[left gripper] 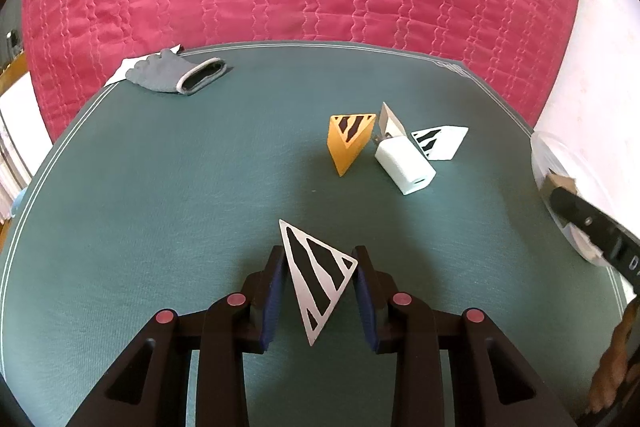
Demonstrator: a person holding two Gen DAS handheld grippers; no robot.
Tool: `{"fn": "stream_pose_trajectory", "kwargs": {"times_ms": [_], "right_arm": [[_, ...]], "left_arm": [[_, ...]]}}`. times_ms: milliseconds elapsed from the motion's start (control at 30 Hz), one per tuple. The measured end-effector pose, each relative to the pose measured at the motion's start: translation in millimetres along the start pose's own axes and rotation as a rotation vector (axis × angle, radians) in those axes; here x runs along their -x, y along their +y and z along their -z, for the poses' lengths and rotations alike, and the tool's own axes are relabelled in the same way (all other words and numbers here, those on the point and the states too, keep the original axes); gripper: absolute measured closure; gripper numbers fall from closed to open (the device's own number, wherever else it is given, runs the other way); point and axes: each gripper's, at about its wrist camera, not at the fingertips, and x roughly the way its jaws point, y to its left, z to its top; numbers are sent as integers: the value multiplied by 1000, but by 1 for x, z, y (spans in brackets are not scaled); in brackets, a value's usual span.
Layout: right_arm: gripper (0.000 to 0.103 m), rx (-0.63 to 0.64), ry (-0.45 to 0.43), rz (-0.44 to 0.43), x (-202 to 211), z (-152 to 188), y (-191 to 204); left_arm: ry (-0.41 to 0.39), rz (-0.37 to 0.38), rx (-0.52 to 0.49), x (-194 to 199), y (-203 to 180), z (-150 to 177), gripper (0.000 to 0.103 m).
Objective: Organize rigid objects
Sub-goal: 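Carry the tan cube into the clear tub and open the right gripper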
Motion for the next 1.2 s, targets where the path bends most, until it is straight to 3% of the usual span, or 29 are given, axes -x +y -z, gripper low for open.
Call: {"fn": "stream_pose_trajectory", "kwargs": {"times_ms": [633,933,1033,1200], "right_arm": [[68,-202,-110,229,41,-16,-113],[67,-300,-114,304,45,-15,-160],[46,-325,-105,301,45,-12,-171],[43,-345,-134,306,50,-9,-175]], "left_arm": [[-17,32,-101,10,-44,-5,68],[-25,49,-145,12,-68,-9,68],[-29,58,-162,12,-78,-11,68],[-38,79,-188,14,-92,-16,68]]}}
